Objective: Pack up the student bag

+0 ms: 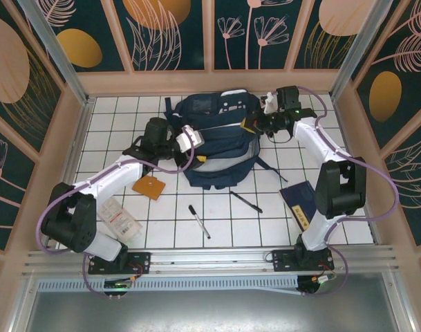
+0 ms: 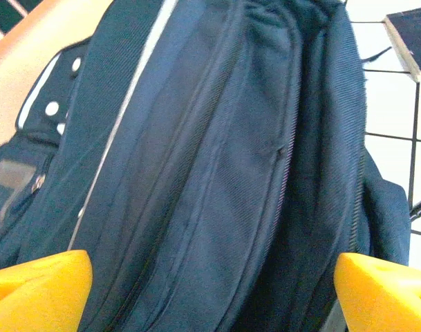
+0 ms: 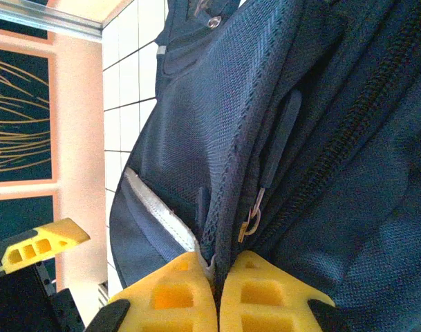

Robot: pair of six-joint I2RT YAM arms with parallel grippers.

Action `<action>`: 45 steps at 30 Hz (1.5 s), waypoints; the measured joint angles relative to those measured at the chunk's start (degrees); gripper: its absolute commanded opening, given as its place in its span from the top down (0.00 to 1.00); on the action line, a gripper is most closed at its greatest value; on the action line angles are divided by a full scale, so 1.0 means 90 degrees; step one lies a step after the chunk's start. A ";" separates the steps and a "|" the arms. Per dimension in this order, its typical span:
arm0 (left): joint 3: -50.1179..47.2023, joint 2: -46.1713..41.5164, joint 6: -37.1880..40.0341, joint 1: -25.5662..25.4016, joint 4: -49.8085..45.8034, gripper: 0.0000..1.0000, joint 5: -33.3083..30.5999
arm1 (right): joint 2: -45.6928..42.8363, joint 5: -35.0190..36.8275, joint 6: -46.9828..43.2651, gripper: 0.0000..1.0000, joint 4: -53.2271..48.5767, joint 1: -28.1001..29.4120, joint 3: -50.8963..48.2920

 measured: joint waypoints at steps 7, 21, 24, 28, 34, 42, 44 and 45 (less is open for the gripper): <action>-0.0182 0.0068 0.0551 -0.0104 0.0029 0.14 0.0114 | 0.0141 -0.0143 0.0097 1.00 -0.0046 -0.0022 0.0117; -0.0493 0.0265 0.0318 -0.0136 0.0923 0.92 -0.1885 | 0.0274 -0.0362 0.0134 1.00 0.0141 -0.0039 0.0192; -0.0389 0.0376 0.0102 -0.0138 0.0988 0.98 -0.1982 | 0.0272 -0.0221 0.0131 0.72 0.0253 -0.0066 0.0058; -0.0389 0.0444 -0.0287 -0.0148 0.1069 1.00 -0.2127 | 0.0151 0.0362 -0.0022 0.50 0.0214 -0.0078 -0.0287; -0.0359 0.0799 -0.1054 -0.0153 0.1168 1.00 -0.2407 | -0.1311 0.2137 0.0384 0.42 0.0066 -0.0549 -0.2084; 0.0238 0.1705 -0.2225 -0.0155 0.1141 0.84 -0.2856 | -0.3478 0.3211 0.1076 0.50 -0.0087 -0.2081 -0.5037; 0.0503 0.1928 -0.2560 -0.0151 0.1052 0.78 -0.2953 | -0.3315 0.2965 0.0896 0.58 -0.0019 -0.2081 -0.5258; 0.0614 0.2016 -0.2769 -0.0143 0.1010 0.73 -0.2956 | -0.3242 0.2829 0.0862 0.59 0.0049 -0.2076 -0.5343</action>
